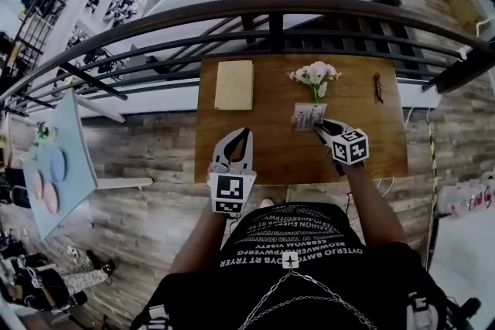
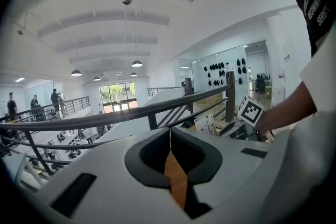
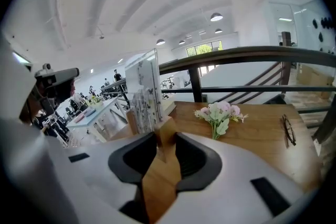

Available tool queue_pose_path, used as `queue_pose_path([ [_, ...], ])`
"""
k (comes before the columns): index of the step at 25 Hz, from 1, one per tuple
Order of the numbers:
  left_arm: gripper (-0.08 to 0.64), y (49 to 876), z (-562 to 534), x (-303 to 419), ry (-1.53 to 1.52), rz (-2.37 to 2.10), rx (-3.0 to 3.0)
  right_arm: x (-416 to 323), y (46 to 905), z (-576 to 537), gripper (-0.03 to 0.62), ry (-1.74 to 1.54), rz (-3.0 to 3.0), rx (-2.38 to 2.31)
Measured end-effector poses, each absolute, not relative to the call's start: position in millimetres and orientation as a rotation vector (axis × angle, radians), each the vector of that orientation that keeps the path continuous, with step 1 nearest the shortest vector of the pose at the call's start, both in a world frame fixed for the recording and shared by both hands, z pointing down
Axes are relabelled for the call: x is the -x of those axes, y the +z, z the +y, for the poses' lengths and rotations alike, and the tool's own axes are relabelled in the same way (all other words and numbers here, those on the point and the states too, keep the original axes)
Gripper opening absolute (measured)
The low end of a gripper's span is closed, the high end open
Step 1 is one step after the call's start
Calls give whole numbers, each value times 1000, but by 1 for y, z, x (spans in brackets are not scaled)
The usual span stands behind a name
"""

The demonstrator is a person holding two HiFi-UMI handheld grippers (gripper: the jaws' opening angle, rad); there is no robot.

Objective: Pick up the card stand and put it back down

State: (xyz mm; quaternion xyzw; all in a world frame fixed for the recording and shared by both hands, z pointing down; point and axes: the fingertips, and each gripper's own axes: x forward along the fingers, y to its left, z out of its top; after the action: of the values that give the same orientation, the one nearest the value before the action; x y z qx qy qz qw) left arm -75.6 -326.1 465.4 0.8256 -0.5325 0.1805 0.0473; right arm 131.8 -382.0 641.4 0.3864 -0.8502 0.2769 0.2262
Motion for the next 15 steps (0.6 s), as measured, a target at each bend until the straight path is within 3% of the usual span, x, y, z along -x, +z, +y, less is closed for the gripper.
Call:
queue_pose_path([
  [15, 29, 468, -307, 77, 541, -1600, -2517, -137, 549, -386, 123, 693, -2413, -1142],
])
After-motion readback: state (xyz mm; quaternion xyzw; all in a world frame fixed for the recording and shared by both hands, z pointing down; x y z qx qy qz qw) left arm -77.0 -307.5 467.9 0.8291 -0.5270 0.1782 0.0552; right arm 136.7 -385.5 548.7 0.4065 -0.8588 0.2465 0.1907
